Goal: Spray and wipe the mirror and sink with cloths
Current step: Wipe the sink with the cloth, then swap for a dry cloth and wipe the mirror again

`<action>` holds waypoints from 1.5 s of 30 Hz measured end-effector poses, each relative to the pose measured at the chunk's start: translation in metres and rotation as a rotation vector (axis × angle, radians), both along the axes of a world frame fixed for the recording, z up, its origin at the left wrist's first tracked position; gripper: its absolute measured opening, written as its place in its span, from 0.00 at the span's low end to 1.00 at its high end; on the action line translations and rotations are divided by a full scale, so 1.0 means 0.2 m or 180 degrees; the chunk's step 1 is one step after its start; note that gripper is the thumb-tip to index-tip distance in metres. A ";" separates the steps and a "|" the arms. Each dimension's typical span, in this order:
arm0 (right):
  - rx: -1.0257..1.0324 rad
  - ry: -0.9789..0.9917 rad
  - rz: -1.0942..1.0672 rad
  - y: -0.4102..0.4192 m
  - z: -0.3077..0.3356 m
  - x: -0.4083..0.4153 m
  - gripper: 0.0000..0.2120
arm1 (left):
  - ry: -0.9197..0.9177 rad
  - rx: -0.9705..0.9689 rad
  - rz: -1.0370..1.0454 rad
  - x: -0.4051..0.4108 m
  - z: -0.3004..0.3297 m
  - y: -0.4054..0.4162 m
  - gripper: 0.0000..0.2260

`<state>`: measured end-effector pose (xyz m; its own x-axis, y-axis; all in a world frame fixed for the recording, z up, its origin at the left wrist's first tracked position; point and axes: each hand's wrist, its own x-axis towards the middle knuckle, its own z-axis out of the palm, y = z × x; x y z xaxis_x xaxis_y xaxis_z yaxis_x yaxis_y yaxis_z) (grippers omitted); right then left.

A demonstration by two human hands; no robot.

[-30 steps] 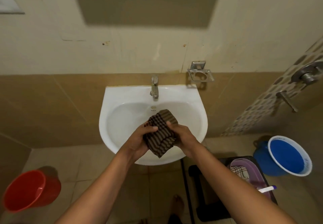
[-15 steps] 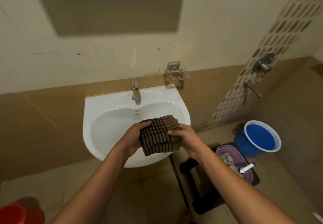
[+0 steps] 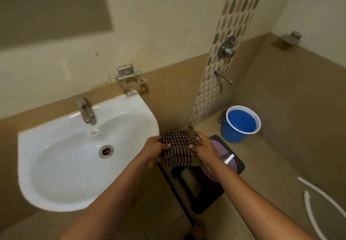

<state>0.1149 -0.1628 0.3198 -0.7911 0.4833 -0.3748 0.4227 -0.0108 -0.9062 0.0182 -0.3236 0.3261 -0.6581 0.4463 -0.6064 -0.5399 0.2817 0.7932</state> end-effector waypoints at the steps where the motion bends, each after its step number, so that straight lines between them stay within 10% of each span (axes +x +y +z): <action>1: 0.0288 -0.0049 0.0000 0.05 -0.02 0.02 0.22 | 0.0115 -0.0138 -0.0065 0.01 0.00 0.09 0.12; 8: 0.0616 0.0220 0.0106 0.30 -0.12 0.13 0.27 | -0.0102 0.0022 0.0057 0.16 0.09 0.62 0.15; 17: -0.1415 0.0414 -0.0719 0.56 -0.21 0.20 0.28 | -0.1178 0.0911 -0.0047 0.39 0.08 1.06 0.41; 23: -0.1487 0.0437 -0.1402 0.75 -0.28 0.29 0.14 | -0.1137 0.0837 -0.0624 0.40 -0.03 1.17 0.47; 30: -0.1422 -0.0057 -0.2124 0.83 -0.44 0.27 0.19 | -0.0316 0.0224 -0.0800 0.19 -0.23 1.20 0.13; 37: -0.2001 -0.0029 -0.2385 0.73 -0.51 0.11 0.19 | -0.0858 -0.0206 -0.1651 -0.03 -0.47 1.30 0.20; 45: -0.1839 -0.0514 -0.2217 0.58 -0.65 0.08 0.09 | -0.0623 -0.0417 -0.1465 -0.10 -0.71 1.27 0.07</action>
<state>0.1300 -0.0466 0.1900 -0.3084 0.5342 -0.7871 0.2718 -0.7434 -0.6111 -0.0015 -0.0692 0.1839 -0.2799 0.5749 -0.7689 -0.4714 0.6154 0.6317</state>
